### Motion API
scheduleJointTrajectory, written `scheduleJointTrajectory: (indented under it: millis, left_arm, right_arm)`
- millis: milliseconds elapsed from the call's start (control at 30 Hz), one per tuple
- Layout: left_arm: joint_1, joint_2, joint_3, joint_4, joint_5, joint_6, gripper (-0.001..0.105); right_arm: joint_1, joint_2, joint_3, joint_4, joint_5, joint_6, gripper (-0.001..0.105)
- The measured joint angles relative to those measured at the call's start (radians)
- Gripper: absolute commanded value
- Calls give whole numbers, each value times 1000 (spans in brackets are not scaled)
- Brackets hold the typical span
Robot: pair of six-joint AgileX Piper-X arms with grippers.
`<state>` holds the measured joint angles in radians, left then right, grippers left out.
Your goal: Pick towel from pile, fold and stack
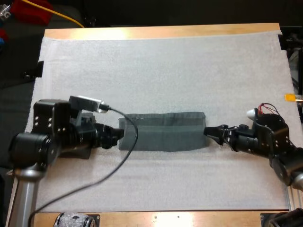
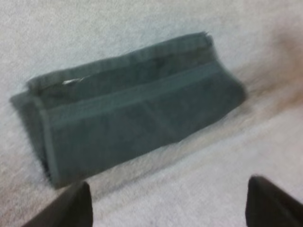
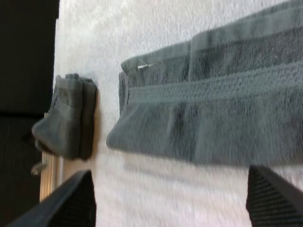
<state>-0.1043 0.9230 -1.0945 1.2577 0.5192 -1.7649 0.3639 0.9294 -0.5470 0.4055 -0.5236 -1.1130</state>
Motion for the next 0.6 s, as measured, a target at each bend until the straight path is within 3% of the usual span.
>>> scheduleJointTrajectory:
  millis: [200,600]
  left_arm:
    - [0,-83,0,40,33,-6,65]
    - [0,-116,0,49,87,-7,65]
  right_arm:
    - [0,-89,0,97,36,-18,65]
    - [-47,-95,-3,106,132,-34,65]
